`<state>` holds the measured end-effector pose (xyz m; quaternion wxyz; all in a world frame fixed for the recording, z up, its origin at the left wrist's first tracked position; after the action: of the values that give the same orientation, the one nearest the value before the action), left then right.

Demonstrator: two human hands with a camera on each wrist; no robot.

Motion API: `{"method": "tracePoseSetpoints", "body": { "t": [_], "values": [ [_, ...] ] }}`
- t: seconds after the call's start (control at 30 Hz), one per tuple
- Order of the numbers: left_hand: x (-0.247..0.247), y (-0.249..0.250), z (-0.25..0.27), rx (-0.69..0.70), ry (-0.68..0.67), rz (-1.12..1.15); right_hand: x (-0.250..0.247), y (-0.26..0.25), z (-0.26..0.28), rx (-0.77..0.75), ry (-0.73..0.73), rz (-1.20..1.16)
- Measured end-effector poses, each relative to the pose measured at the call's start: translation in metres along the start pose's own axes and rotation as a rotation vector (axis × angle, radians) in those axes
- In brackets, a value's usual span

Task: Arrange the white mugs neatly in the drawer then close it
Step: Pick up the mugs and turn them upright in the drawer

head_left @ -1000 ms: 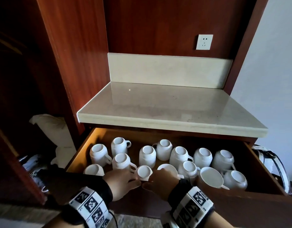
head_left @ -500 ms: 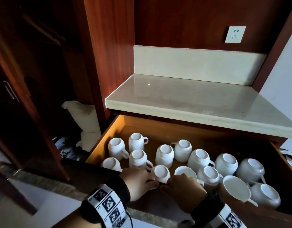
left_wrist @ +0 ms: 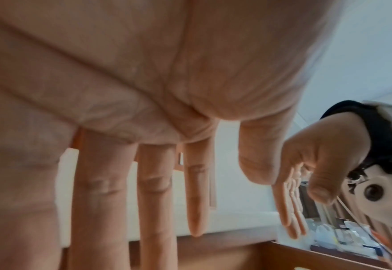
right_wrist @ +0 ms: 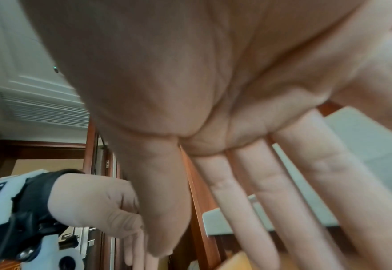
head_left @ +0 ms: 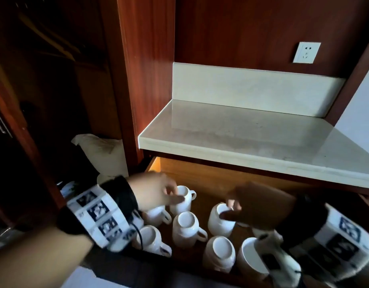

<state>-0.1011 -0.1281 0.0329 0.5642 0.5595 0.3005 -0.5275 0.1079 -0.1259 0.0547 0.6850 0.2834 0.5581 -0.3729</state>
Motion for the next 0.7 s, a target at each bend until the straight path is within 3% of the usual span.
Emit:
{"method": "tracePoseSetpoints", "body": {
  "t": [0.2,0.43,0.7],
  "values": [
    [-0.037,-0.096,-0.045,-0.124,0.004,-0.132,-0.023,-0.041,-0.087,-0.026,0.009,0.010],
    [-0.006,-0.151,-0.077,-0.125,-0.159,-0.025,0.053,-0.095,-0.185,-0.082,-0.200,0.009],
    [0.016,-0.175,-0.087,-0.080,-0.124,0.050,0.112,-0.117,-0.238,-0.071,-0.309,0.276]
  ]
}}
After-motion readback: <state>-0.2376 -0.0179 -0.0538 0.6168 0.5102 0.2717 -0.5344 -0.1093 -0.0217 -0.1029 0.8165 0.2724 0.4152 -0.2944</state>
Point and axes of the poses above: each hand's wrist, its own z-axis away from the middle knuckle, its own x-axis out of the palm, y = z × x, the point moved 4 cm from there along -z, towards the middle knuckle
